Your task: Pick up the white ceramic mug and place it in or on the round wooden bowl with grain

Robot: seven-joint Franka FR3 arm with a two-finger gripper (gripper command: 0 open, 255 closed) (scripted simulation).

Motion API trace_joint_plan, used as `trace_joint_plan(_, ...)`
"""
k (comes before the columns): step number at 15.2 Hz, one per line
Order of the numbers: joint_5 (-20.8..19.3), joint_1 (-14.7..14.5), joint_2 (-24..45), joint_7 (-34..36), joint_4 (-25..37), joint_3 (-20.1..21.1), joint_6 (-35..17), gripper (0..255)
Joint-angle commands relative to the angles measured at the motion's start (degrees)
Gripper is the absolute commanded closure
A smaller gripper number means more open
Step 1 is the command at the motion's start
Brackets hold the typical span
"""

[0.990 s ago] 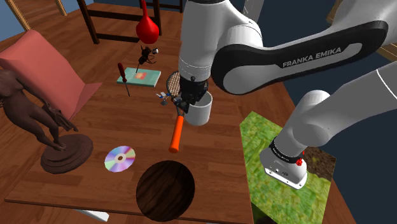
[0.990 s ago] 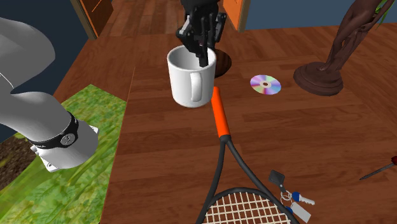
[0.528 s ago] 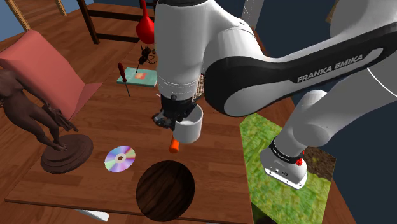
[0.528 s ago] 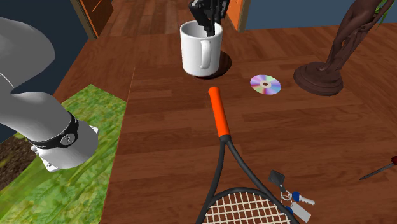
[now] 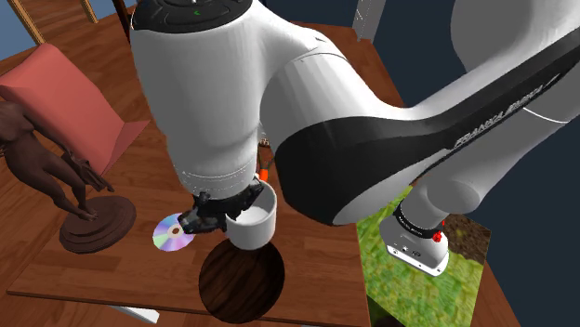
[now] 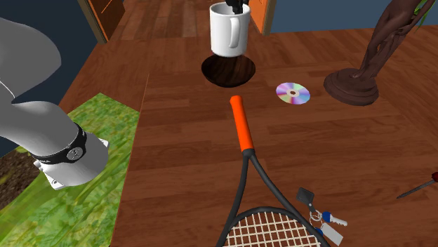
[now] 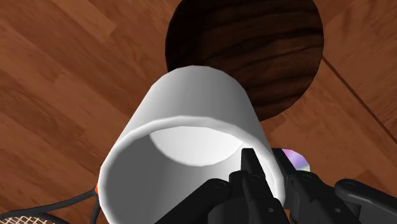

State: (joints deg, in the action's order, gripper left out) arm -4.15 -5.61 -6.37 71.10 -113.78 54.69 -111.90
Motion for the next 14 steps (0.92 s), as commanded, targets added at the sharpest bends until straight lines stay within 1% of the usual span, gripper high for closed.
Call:
trace_joint_plan(1, -4.21, -0.52, 4.76, 5.23, 3.56, 3.04, 1.38, 255)
trace_joint_plan(2, -7.08, -1.28, 7.94, 8.14, 5.85, 4.40, 2.49, 255)
trace_joint_plan(3, -8.95, -2.20, 10.02, 9.96, 7.36, 4.87, 3.28, 255)
trace_joint_plan(14, -12.90, -3.46, 13.43, 13.58, 1.29, 4.02, -4.02, 255)
